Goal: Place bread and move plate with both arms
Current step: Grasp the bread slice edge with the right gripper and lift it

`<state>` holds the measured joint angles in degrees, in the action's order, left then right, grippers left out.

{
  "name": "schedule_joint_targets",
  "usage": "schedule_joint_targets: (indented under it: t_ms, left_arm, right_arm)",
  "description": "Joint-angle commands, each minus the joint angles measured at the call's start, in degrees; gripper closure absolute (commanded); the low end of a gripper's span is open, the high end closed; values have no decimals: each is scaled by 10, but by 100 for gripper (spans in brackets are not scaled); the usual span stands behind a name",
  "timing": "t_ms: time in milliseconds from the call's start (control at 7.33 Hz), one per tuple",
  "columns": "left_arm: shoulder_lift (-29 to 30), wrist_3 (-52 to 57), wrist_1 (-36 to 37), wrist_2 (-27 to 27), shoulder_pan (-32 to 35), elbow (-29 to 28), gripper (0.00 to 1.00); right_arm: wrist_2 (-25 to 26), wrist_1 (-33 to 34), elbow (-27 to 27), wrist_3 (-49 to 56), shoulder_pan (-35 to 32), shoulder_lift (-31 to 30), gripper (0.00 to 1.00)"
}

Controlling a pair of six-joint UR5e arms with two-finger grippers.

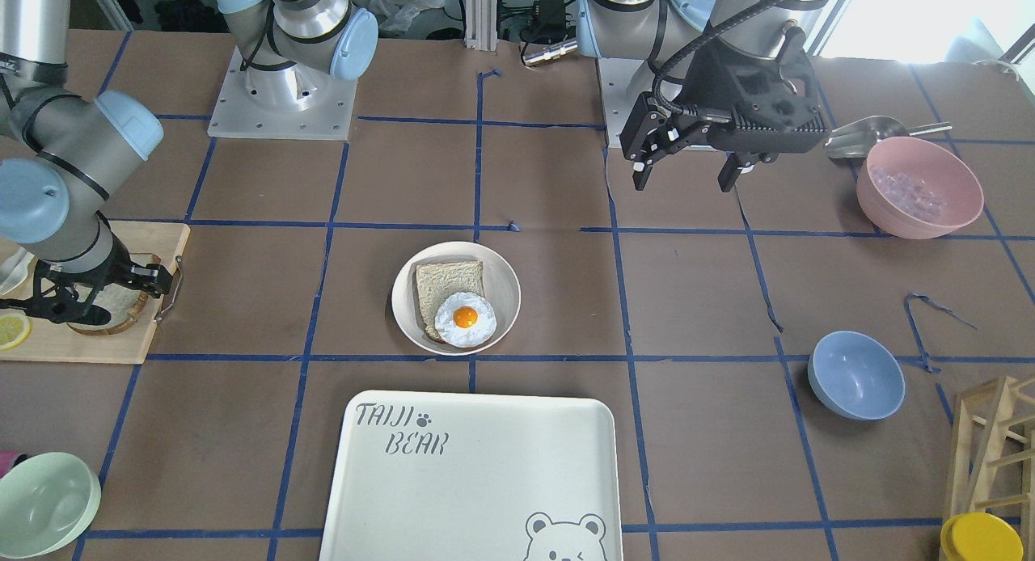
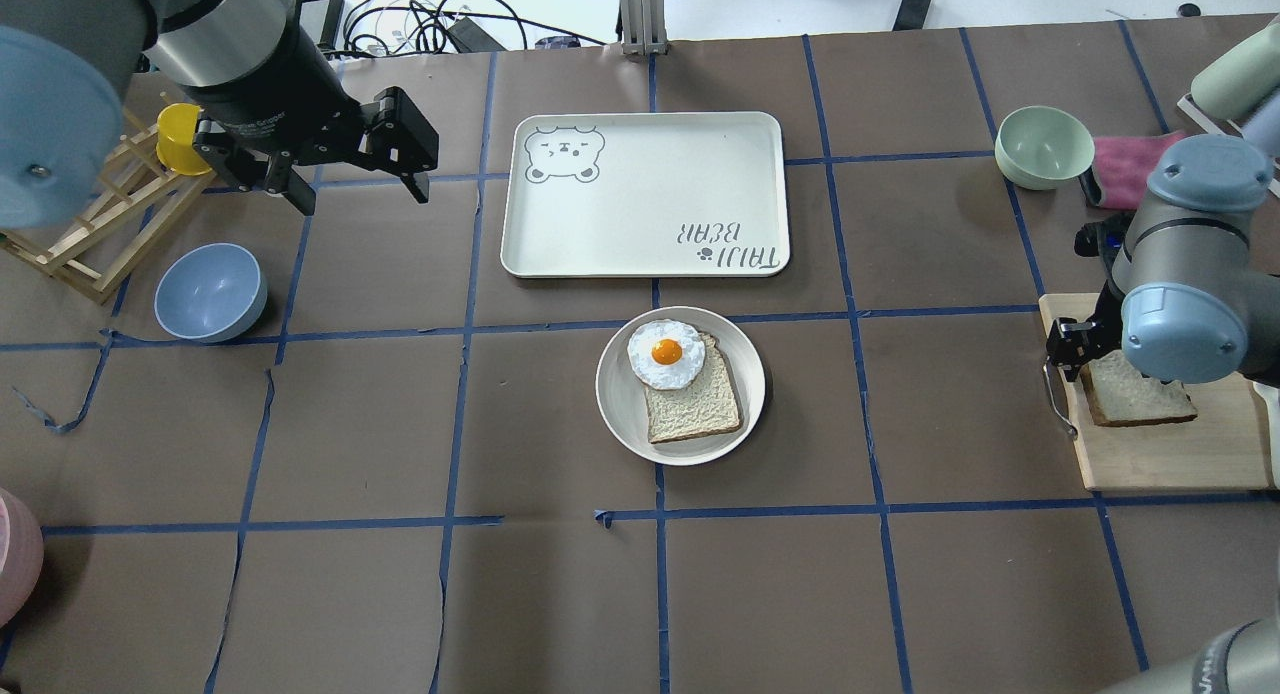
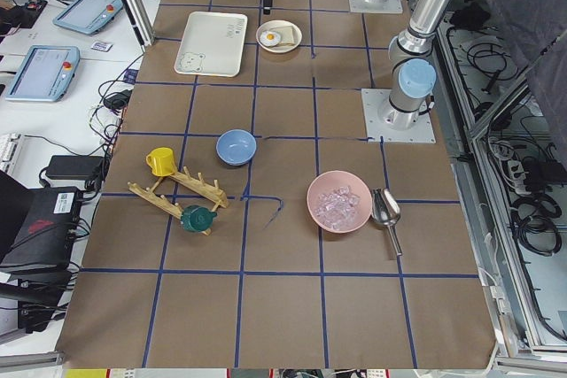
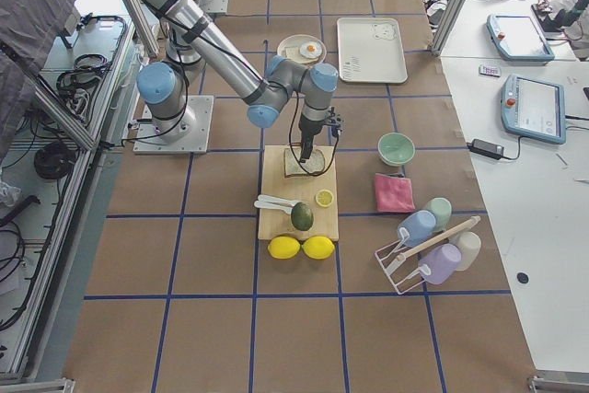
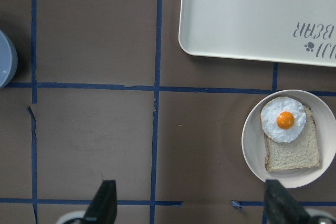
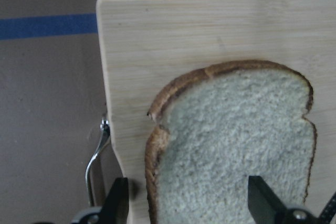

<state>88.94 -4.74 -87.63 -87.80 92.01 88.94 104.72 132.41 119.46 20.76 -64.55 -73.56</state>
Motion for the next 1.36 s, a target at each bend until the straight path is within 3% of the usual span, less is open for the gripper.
schedule_joint_targets:
  t_ms: [0,273,409,545,1091,1227]
  left_arm:
    - [0,0,0,0,-1,0,0]
    - [0,0,0,0,-1,0,0]
    - [0,0,0,0,-1,0,0]
    - [0,0,0,-1,0,0,0]
    - [0,0,0,0,-1,0,0]
    - [0,0,0,0,-3,0,0]
  right_arm:
    - [-2,-2,0,17,18,-1,33]
    - [-5,-1,0,17,21,0,36]
    - [0,-6,0,18,21,0,54]
    - [3,-8,0,22,21,0,97]
    - [6,-20,-4,31,21,-22,100]
    - [3,-49,-8,28,16,-44,100]
